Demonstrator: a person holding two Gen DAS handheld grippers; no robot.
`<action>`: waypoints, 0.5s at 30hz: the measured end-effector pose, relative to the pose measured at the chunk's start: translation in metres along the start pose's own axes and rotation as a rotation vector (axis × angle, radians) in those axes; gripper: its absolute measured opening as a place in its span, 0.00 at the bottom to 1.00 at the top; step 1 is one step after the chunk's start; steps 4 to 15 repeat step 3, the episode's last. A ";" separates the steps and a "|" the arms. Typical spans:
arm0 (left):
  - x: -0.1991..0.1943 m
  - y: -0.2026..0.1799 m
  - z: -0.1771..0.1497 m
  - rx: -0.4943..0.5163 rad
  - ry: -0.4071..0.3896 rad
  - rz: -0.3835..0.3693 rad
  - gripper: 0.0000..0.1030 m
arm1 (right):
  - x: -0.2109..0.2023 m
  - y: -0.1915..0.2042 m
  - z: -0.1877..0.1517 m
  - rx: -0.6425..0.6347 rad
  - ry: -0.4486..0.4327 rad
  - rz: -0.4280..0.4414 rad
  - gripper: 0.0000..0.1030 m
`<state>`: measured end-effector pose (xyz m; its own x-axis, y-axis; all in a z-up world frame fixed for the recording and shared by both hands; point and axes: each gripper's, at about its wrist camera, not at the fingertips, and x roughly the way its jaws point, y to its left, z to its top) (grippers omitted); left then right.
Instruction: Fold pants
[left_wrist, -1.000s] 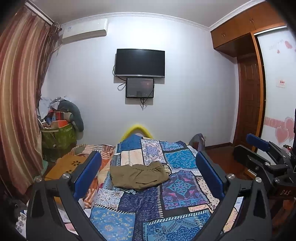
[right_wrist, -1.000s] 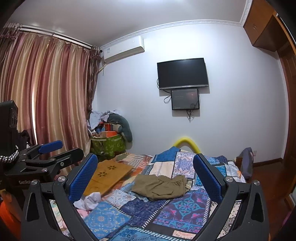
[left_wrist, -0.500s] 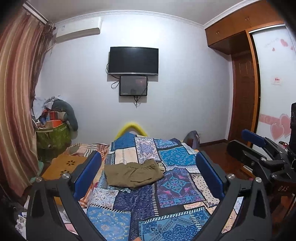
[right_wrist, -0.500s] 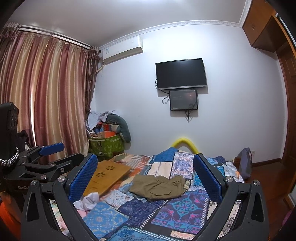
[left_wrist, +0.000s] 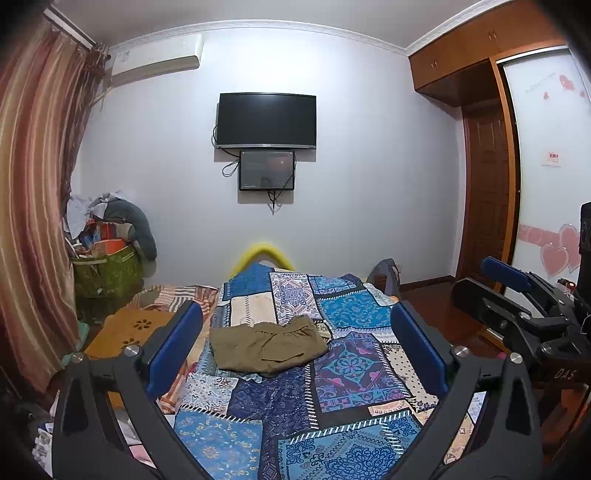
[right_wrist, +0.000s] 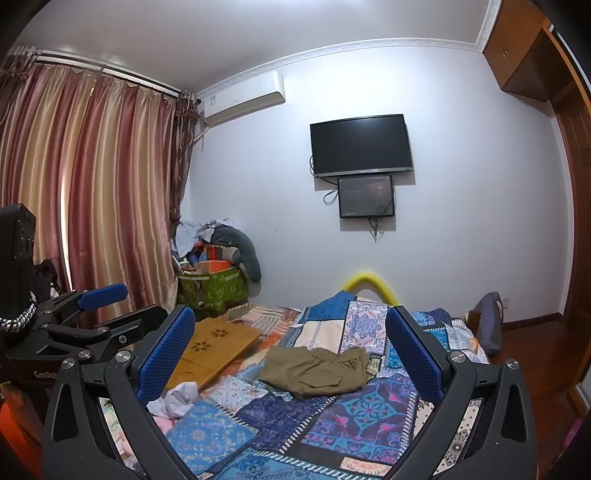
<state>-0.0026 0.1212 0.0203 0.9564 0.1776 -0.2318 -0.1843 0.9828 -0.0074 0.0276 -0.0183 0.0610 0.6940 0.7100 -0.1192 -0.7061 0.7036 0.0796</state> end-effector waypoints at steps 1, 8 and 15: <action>0.000 0.000 0.000 -0.001 0.000 -0.001 1.00 | 0.000 0.000 0.000 0.001 0.001 0.001 1.00; 0.001 0.000 0.000 -0.006 0.002 -0.002 1.00 | 0.000 0.001 0.000 0.001 0.000 -0.001 1.00; 0.001 0.000 0.000 -0.006 0.002 -0.002 1.00 | 0.000 0.001 0.000 0.001 0.000 -0.001 1.00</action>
